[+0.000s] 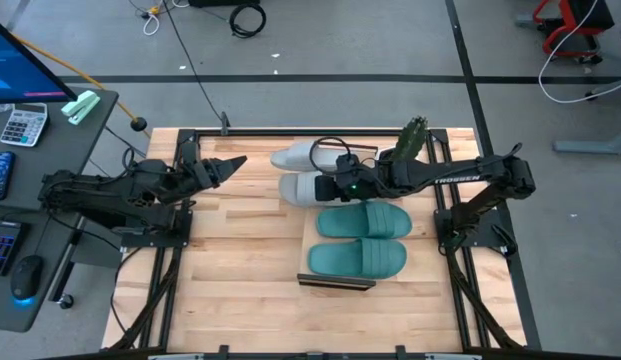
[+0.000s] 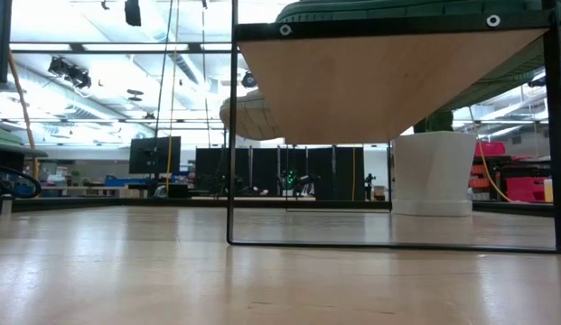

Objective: Pick and place slides into the shelf
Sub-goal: Adjust the gray slides on the shelf

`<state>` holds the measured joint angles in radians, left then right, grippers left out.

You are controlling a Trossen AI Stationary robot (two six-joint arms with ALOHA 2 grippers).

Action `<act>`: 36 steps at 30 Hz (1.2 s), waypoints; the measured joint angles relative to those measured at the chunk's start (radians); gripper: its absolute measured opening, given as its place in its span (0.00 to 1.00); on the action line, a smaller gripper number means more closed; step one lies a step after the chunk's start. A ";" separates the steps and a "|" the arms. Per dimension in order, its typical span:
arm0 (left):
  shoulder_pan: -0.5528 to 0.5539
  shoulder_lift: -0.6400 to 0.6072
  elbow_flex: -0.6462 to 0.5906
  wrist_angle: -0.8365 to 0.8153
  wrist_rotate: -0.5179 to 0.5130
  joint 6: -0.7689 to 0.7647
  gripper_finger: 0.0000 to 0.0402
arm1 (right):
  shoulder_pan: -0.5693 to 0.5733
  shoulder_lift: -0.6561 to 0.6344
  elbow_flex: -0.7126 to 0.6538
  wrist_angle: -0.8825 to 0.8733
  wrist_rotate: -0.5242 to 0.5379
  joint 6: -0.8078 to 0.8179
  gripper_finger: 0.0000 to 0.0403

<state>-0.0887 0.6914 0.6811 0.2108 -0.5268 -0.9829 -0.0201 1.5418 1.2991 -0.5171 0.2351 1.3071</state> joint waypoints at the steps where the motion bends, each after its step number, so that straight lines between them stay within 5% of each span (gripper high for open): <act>1: 0.000 0.000 0.000 0.000 0.000 0.000 0.27 | -0.003 0.001 0.000 0.000 -0.005 0.000 0.34; 16: 0.000 0.000 0.000 0.001 0.000 0.002 0.27 | -0.023 0.003 0.000 0.059 -0.012 -0.025 0.32; 29: 0.000 0.000 0.000 0.002 0.000 0.000 0.27 | -0.024 0.003 0.000 0.058 -0.026 -0.054 0.03; 36: 0.000 0.000 0.000 0.002 0.000 0.000 0.27 | -0.022 0.003 0.000 0.023 -0.031 -0.055 0.01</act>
<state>-0.0887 0.6914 0.6811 0.2126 -0.5270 -0.9832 -0.0424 1.5448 1.2991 -0.4945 0.2037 1.2522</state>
